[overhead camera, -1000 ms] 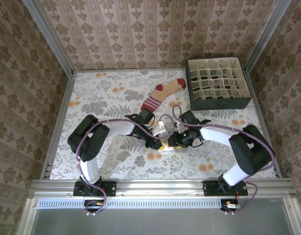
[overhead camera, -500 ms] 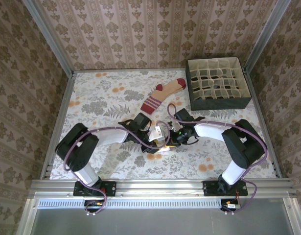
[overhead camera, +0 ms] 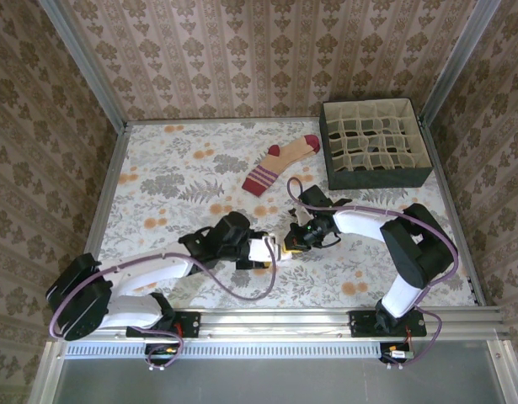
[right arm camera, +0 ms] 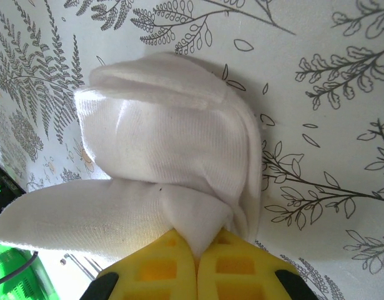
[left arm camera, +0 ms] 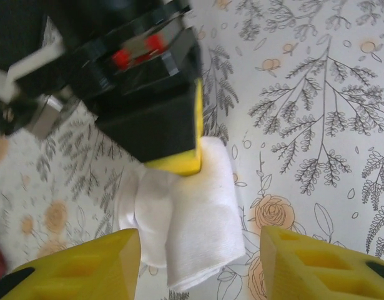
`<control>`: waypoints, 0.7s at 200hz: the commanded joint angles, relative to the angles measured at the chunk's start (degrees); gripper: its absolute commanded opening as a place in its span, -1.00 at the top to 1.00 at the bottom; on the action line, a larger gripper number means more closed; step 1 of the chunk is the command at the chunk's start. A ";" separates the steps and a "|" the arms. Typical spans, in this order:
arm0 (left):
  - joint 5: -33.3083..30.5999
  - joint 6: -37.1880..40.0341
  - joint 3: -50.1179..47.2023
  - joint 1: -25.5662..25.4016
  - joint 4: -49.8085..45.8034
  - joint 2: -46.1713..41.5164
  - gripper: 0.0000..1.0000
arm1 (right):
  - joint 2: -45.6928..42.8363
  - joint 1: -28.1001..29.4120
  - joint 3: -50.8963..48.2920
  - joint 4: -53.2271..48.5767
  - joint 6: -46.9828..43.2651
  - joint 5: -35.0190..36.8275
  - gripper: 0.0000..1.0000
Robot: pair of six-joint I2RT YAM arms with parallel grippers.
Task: Roll the socks
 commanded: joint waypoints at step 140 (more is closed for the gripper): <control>-20.90 4.08 4.94 -6.63 2.73 21.65 0.21 | 2.20 0.28 -0.63 -8.20 -1.47 5.05 1.00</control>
